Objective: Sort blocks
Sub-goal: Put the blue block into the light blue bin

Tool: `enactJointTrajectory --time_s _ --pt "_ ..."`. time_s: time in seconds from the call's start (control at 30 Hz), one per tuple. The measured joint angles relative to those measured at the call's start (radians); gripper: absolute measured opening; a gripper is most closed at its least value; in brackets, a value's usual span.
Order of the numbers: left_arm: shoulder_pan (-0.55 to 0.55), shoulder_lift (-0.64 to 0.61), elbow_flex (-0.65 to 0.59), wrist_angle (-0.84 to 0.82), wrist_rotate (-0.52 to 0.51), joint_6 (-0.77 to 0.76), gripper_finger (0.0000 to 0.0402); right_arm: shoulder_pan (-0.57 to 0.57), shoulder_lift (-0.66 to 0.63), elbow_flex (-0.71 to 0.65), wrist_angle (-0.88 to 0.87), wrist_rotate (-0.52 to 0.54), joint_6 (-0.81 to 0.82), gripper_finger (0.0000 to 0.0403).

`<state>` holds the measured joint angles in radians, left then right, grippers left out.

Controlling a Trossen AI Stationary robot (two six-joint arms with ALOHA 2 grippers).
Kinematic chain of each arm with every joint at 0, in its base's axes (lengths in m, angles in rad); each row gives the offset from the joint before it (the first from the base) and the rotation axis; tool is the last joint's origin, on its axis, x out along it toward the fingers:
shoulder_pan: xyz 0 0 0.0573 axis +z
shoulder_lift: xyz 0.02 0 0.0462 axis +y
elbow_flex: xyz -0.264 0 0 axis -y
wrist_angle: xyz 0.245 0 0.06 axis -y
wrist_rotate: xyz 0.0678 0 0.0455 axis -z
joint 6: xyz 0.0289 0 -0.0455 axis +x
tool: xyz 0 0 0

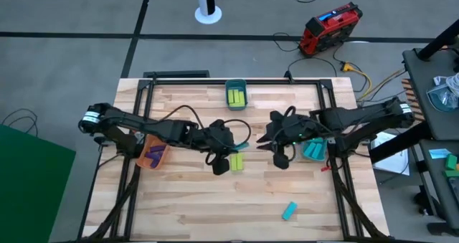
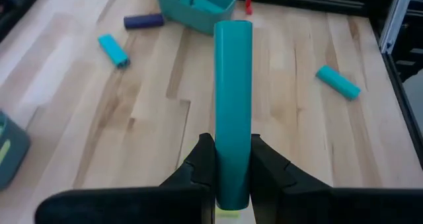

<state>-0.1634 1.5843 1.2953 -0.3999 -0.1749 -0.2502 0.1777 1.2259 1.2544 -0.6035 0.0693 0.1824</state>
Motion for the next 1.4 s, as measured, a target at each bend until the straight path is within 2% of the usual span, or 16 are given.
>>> enactJointTrajectory --time_s 0.23,0.4,0.5,0.6,0.8,0.93,1.03,1.13,1.23,1.4 --pt "0.0 0.013 0.0 0.069 0.0 0.026 0.0028 -0.001 0.08 0.049 0.005 0.021 -0.016 0.0178" --pt "0.0 0.013 0.0 0.093 0.0 0.033 0.0028 -0.001 0.13 0.091 0.003 0.02 -0.027 0.0199" --pt "0.0 0.013 0.0 0.107 0.0 0.033 0.0028 -0.001 0.154 0.11 -0.003 0.02 -0.034 0.0186" --pt "-0.001 0.013 0.0 0.127 0.001 0.037 0.0028 -0.001 0.172 0.126 -0.023 0.02 -0.04 0.0155" --pt "-0.007 0.013 0.0 0.129 0.009 0.061 0.0028 -0.001 0.179 0.134 -0.047 0.004 -0.042 0.0053" --pt "-0.008 0.013 0.0 0.13 0.011 0.064 0.0029 -0.001 0.177 0.134 -0.049 0.001 -0.04 0.005" --pt "-0.006 0.013 0.0 0.133 0.003 0.035 0.0058 -0.001 0.172 0.134 -0.074 0.004 -0.034 0.005" --pt "-0.005 0.013 0.0 0.129 -0.005 -0.009 0.0108 -0.01 0.156 0.135 -0.22 0.009 0.011 0.005" --pt "-0.006 0.013 0.001 0.113 -0.006 -0.036 0.0149 -0.03 0.155 0.174 -0.44 0.009 0.056 0.005" --pt "-0.006 0.013 0.001 0.086 -0.006 -0.057 0.0179 -0.063 0.154 0.216 -0.857 -0.01 0.112 0.005"
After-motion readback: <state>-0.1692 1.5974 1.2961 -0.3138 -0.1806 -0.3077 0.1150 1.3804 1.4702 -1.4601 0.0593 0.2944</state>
